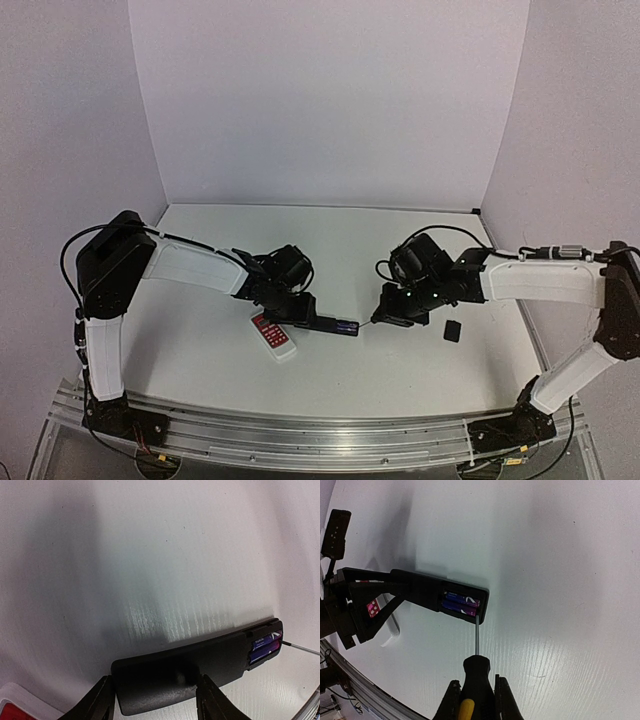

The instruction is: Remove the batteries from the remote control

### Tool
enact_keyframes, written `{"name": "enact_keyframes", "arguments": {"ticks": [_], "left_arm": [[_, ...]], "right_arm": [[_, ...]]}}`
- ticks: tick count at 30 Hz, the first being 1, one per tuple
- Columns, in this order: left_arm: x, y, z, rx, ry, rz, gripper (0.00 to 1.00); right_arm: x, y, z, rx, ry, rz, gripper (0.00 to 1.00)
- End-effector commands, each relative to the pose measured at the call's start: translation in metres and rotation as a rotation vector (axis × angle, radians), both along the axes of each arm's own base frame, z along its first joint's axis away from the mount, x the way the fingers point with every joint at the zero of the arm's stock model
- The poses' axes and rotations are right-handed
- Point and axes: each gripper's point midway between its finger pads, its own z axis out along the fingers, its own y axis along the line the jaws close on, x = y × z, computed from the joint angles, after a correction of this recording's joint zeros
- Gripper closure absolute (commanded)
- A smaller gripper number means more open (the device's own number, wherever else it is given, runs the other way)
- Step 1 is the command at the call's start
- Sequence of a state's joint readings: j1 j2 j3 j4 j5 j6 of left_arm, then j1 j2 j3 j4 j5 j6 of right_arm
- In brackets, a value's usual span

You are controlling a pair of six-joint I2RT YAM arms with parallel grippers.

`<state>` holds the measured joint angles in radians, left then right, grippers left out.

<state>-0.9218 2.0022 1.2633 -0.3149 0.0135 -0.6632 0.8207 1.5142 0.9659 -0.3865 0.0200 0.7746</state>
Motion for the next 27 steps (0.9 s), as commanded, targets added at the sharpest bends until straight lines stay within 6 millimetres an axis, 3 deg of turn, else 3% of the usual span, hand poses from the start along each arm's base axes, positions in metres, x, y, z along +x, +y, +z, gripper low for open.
{"name": "enact_keyframes", "arguments": {"ticks": [1, 16, 22, 27], "left_arm": [[-0.020, 0.018, -0.028, 0.105, 0.092, 0.000, 0.45], [-0.019, 0.018, -0.029, 0.102, 0.095, 0.015, 0.45], [-0.027, 0.021, -0.040, 0.098, 0.129, 0.019, 0.46], [-0.033, 0.021, -0.049, 0.090, 0.153, 0.012, 0.48]], "right_arm": [[-0.013, 0.000, -0.005, -0.045, 0.096, 0.026, 1.00], [-0.025, 0.005, -0.029, -0.119, 0.266, 0.038, 1.00], [-0.037, 0.000, -0.043, -0.117, 0.352, 0.039, 1.00], [-0.036, 0.002, -0.047, -0.033, 0.385, 0.032, 1.00]]}}
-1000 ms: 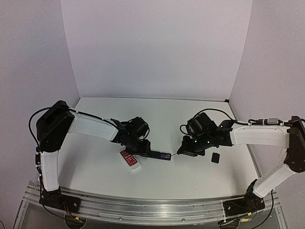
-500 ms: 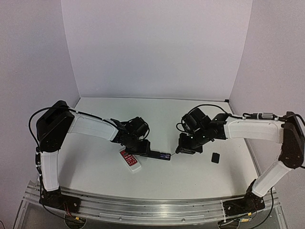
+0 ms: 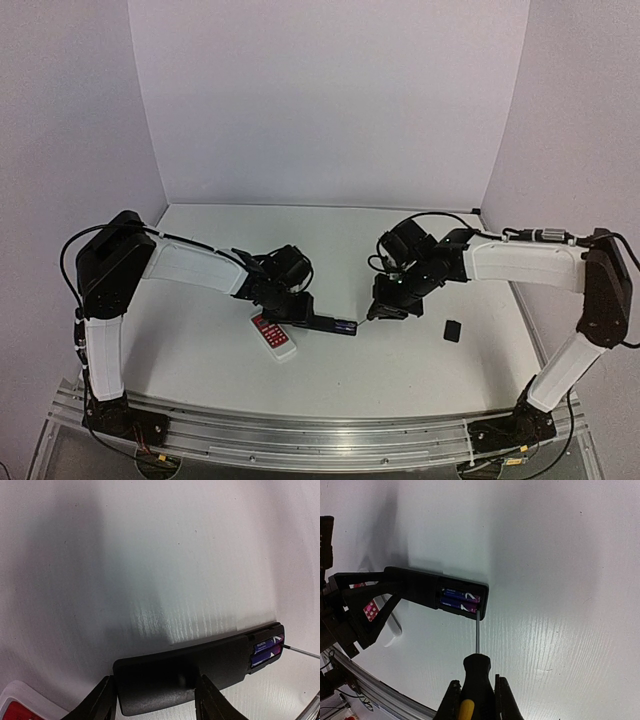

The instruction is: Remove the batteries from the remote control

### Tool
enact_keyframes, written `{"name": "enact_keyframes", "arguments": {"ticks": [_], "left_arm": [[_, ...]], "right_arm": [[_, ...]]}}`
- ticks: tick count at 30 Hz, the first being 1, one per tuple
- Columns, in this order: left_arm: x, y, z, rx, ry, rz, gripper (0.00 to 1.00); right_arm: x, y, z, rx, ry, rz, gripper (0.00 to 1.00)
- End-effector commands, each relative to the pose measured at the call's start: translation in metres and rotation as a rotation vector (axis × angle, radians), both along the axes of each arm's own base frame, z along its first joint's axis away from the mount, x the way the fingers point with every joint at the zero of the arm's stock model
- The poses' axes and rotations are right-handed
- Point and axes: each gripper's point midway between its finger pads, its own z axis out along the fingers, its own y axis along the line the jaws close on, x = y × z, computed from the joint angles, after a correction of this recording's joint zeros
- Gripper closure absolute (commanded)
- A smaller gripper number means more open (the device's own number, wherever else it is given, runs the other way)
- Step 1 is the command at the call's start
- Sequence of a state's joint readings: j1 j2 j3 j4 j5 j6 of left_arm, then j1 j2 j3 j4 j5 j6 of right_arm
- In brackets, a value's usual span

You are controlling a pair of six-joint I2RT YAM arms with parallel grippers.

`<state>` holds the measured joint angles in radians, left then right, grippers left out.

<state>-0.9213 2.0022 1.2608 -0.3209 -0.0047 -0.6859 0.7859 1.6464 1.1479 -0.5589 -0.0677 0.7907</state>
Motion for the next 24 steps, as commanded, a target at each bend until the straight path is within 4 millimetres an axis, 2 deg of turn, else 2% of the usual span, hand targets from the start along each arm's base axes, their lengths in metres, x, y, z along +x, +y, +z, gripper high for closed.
{"name": "enact_keyframes", "arguments": {"ticks": [1, 4, 8, 13, 24], "left_arm": [[-0.035, 0.017, -0.048, 0.076, 0.157, -0.018, 0.48], [-0.038, 0.017, -0.052, 0.067, 0.171, -0.025, 0.51], [-0.042, 0.020, -0.057, 0.072, 0.186, -0.020, 0.51], [-0.047, 0.026, -0.063, 0.089, 0.202, -0.017, 0.51], [-0.058, 0.042, -0.076, 0.134, 0.231, -0.004, 0.53]], "right_arm": [[-0.042, -0.004, -0.046, 0.053, 0.248, 0.026, 1.00], [-0.036, 0.002, -0.046, 0.192, 0.262, -0.012, 1.00], [-0.038, 0.005, -0.047, 0.262, 0.259, 0.002, 1.00], [-0.030, 0.016, -0.038, 0.434, 0.224, -0.016, 1.00], [-0.012, 0.041, 0.017, 0.743, 0.074, 0.003, 1.00]]}}
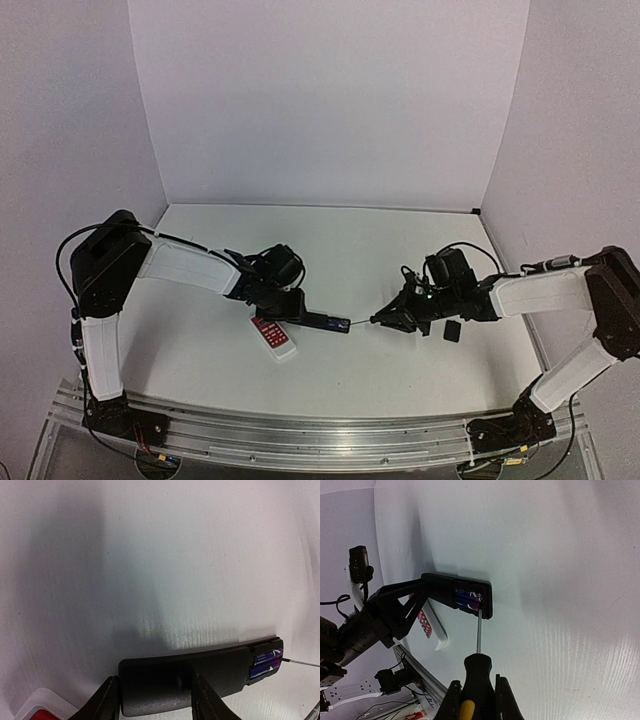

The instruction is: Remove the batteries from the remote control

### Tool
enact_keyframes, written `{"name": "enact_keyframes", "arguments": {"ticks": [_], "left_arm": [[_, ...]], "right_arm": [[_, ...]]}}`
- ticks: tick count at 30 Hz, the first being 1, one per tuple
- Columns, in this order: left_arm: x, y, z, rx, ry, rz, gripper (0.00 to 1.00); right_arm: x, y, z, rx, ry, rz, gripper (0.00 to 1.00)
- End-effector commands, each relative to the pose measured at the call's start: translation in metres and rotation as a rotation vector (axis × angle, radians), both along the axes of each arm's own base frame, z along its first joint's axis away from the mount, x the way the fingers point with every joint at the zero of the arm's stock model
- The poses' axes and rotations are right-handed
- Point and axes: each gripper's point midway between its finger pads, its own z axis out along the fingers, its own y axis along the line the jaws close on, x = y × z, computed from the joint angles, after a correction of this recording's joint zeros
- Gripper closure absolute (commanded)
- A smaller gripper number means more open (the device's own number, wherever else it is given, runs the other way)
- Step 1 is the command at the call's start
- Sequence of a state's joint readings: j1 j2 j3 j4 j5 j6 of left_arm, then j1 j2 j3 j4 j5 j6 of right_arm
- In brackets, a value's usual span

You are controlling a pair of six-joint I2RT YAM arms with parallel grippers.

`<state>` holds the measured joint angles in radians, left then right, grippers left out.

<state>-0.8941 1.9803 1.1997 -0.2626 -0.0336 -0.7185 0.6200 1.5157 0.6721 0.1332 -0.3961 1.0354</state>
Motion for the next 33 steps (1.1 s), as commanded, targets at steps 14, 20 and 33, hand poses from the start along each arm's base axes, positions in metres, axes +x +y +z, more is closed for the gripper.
{"name": "enact_keyframes", "arguments": {"ticks": [14, 20, 33], "left_arm": [[-0.065, 0.035, -0.076, 0.193, 0.242, -0.043, 0.53], [-0.065, 0.039, -0.080, 0.210, 0.247, -0.028, 0.53], [-0.063, 0.040, -0.081, 0.225, 0.247, -0.010, 0.53]], "right_arm": [[-0.016, 0.069, 0.119, 0.474, -0.215, 0.268, 1.00], [-0.022, 0.071, 0.143, 0.536, -0.262, 0.306, 1.00], [-0.020, 0.075, 0.174, 0.613, -0.306, 0.306, 1.00]]}}
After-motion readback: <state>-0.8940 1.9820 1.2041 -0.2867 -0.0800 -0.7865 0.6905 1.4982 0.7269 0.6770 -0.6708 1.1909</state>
